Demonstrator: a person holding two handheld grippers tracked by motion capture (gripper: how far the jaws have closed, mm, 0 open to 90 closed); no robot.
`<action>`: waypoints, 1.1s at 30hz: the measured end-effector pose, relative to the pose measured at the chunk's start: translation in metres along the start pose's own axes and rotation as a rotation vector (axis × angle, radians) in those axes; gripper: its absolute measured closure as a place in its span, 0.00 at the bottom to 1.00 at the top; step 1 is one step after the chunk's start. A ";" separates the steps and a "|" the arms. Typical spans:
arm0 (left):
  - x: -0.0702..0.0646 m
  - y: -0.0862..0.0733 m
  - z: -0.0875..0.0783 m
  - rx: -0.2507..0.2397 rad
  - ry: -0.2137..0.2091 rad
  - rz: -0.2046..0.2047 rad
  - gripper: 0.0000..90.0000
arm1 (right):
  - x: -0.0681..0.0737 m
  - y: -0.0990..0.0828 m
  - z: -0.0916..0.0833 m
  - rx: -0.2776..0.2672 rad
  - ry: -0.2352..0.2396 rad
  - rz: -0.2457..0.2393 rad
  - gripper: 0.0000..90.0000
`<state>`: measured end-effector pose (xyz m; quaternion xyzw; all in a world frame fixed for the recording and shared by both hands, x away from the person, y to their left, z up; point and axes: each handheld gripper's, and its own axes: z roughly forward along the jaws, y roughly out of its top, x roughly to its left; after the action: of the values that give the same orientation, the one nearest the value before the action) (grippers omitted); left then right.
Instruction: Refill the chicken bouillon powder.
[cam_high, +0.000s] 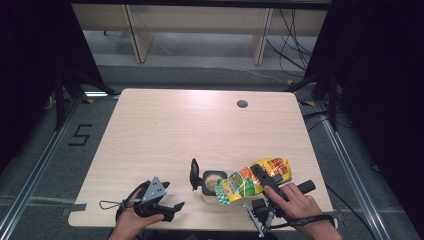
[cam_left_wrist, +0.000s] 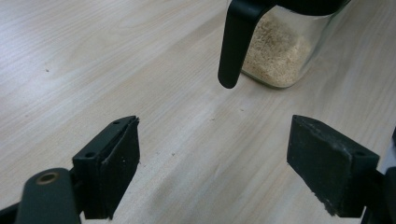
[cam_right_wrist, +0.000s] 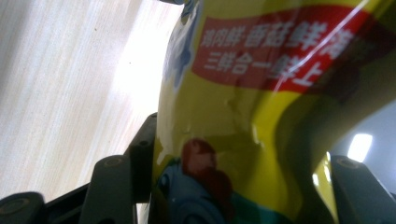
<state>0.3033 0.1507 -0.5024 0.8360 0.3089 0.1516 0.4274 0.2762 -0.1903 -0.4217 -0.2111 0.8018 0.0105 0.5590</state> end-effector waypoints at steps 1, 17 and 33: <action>0.000 0.000 0.000 -0.001 -0.001 -0.001 0.19 | 0.000 0.000 0.000 0.000 0.000 0.000 0.48; 0.000 0.000 0.000 0.005 0.004 -0.002 0.19 | 0.005 0.001 0.001 0.007 0.023 -0.008 0.49; 0.001 0.001 -0.001 0.003 -0.002 0.006 0.19 | -0.001 0.000 0.001 -0.014 -0.005 -0.051 0.49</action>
<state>0.3038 0.1510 -0.5014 0.8377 0.3064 0.1516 0.4259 0.2772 -0.1898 -0.4206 -0.2355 0.7947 0.0021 0.5595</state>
